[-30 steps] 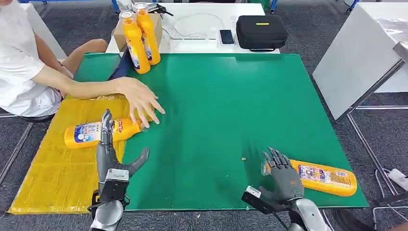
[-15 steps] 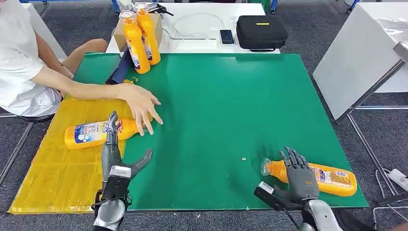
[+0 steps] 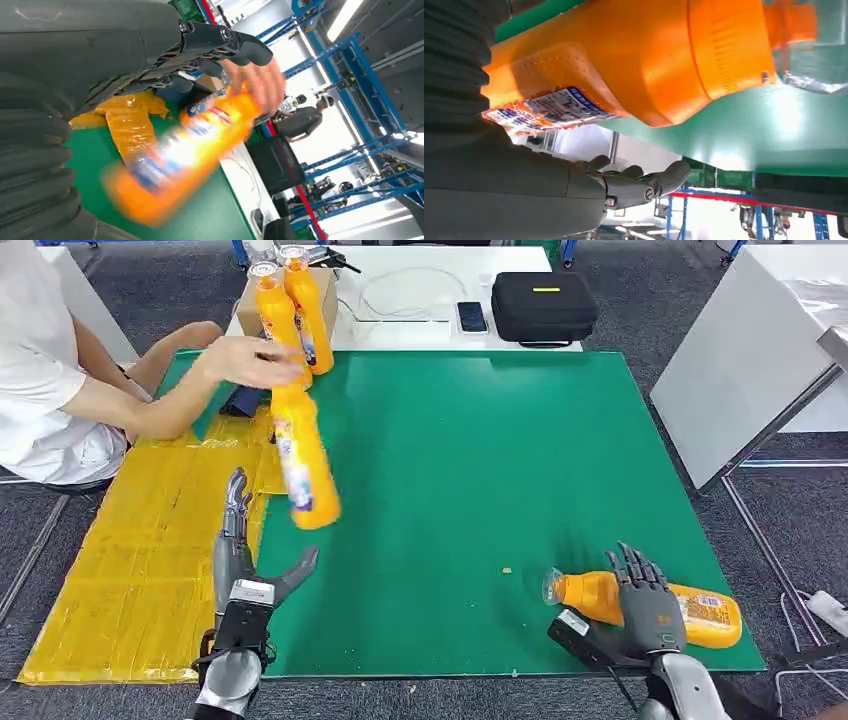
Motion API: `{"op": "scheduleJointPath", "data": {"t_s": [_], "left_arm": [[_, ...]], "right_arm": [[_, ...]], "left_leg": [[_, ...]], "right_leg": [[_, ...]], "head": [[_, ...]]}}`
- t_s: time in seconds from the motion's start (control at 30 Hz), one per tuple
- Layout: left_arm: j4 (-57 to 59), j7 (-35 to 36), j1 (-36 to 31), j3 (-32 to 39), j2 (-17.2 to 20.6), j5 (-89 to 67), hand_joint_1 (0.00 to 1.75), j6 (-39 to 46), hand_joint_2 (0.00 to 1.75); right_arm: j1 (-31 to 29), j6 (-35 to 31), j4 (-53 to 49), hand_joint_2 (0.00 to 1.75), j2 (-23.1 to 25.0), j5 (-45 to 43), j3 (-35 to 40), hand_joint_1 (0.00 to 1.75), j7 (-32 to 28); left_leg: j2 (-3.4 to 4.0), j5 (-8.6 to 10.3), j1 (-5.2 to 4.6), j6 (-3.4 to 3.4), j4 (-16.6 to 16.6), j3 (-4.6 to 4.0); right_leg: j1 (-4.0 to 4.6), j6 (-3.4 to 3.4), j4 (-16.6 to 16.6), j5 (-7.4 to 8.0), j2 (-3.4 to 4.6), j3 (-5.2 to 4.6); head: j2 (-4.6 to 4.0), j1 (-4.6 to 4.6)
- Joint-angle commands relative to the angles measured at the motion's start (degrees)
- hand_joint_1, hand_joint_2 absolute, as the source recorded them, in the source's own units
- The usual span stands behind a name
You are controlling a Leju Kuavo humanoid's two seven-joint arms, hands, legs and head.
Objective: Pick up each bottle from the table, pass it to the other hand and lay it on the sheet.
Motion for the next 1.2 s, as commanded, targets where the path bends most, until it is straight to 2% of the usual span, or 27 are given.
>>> {"op": "scheduleJointPath", "data": {"t_s": [0.03,0.27,0.5,0.77,0.9,1.0,1.03,1.07,1.1,1.17,1.2], "left_arm": [[3.1,0.4,-1.9,-1.2,1.1,0.6,0.0,-0.5,1.75],[4.0,0.2,-2.6,-1.5,1.4,1.6,0.0,-1.0,1.75],[5.3,0.0,-3.5,-2.0,1.5,2.4,0.0,-1.7,1.75],[5.5,0.0,-3.7,-1.9,1.5,2.7,0.0,-1.9,1.75],[5.9,0.0,-4.1,-1.8,1.4,2.8,0.0,-2.2,1.75],[6.3,0.1,-4.3,-2.0,1.3,3.0,0.0,-2.4,1.75],[6.4,0.1,-4.3,-2.0,1.3,3.1,0.0,-2.5,1.75],[6.6,0.1,-4.4,-2.1,1.3,3.2,0.0,-2.6,1.75],[6.8,0.0,-4.5,-2.1,1.3,3.4,0.0,-2.8,1.75],[7.1,0.0,-4.8,-2.2,1.3,3.6,0.0,-3.0,1.75],[7.2,0.0,-4.8,-2.3,1.3,3.6,0.0,-3.0,1.75]], "right_arm": [[-2.1,2.1,4.2,1.75,-0.7,-0.7,-2.8,0.0,-0.3],[-2.6,5.6,8.4,1.75,-3.4,-3.2,-7.5,0.0,-2.0],[-3.3,9.2,13.1,1.75,-5.3,-3.1,-9.0,0.0,-3.1],[-3.5,10.1,15.1,1.75,-5.9,-1.6,-9.5,0.0,-2.4],[-4.5,10.0,17.1,1.75,-6.1,0.0,-10.1,0.0,-1.5],[-4.4,10.8,18.5,1.75,-6.7,0.9,-9.8,0.0,-1.7],[-4.3,11.2,18.9,1.75,-7.0,1.1,-9.5,0.24,-1.9],[-4.1,11.6,19.5,1.75,-7.2,1.3,-9.3,0.75,-2.0],[-4.0,12.0,20.1,1.75,-7.4,1.5,-9.1,1.43,-2.1],[-3.8,12.8,21.1,1.75,-8.1,2.1,-8.3,1.73,-2.3],[-3.6,12.7,21.2,1.75,-8.1,2.0,-8.4,1.73,-2.3]], "left_leg": [[-0.12,-0.09,0.04,-0.14,0.0,0.23],[-0.26,-0.16,0.06,-0.16,0.0,0.4],[-0.21,-0.09,0.03,-0.11,0.0,0.33],[-0.3,-0.13,0.06,-0.14,0.0,0.54],[-0.22,-0.21,0.04,0.07,0.0,0.6],[-0.26,-0.3,0.06,-0.01,0.0,0.76],[-0.27,-0.28,0.06,0.02,0.0,0.75],[-0.36,-0.31,0.07,0.0,0.0,0.83],[-0.3,-0.26,0.06,0.06,0.0,0.81],[-0.32,-0.26,0.06,0.06,-0.1,0.87],[-0.28,-0.26,0.06,0.09,0.0,0.87]], "right_leg": [[0.01,-0.08,0.0,-0.07,0.02,0.24],[0.01,-0.09,0.0,-0.16,-0.07,0.46],[-0.02,-0.07,-0.1,-0.08,-0.08,0.4],[0.0,-0.09,-0.1,-0.14,-0.13,0.57],[-0.01,0.01,-0.1,-0.24,-0.13,0.1],[-0.02,-0.01,-0.2,-0.26,-0.12,0.27],[-0.02,0.01,-0.2,-0.25,-0.15,0.28],[-0.01,-0.01,-0.2,-0.29,-0.2,0.38],[-0.02,0.01,-0.2,-0.26,-0.19,0.34],[-0.02,0.01,-0.3,-0.26,-0.21,0.41],[-0.02,0.02,-0.3,-0.25,-0.19,0.42]], "head": [[0.0,-0.02],[0.0,0.0],[0.0,-0.02],[0.0,0.0],[0.0,-0.02],[0.0,-0.02],[0.02,-0.02],[0.0,0.0],[0.0,-0.02],[0.0,-0.02],[0.0,0.0]]}}
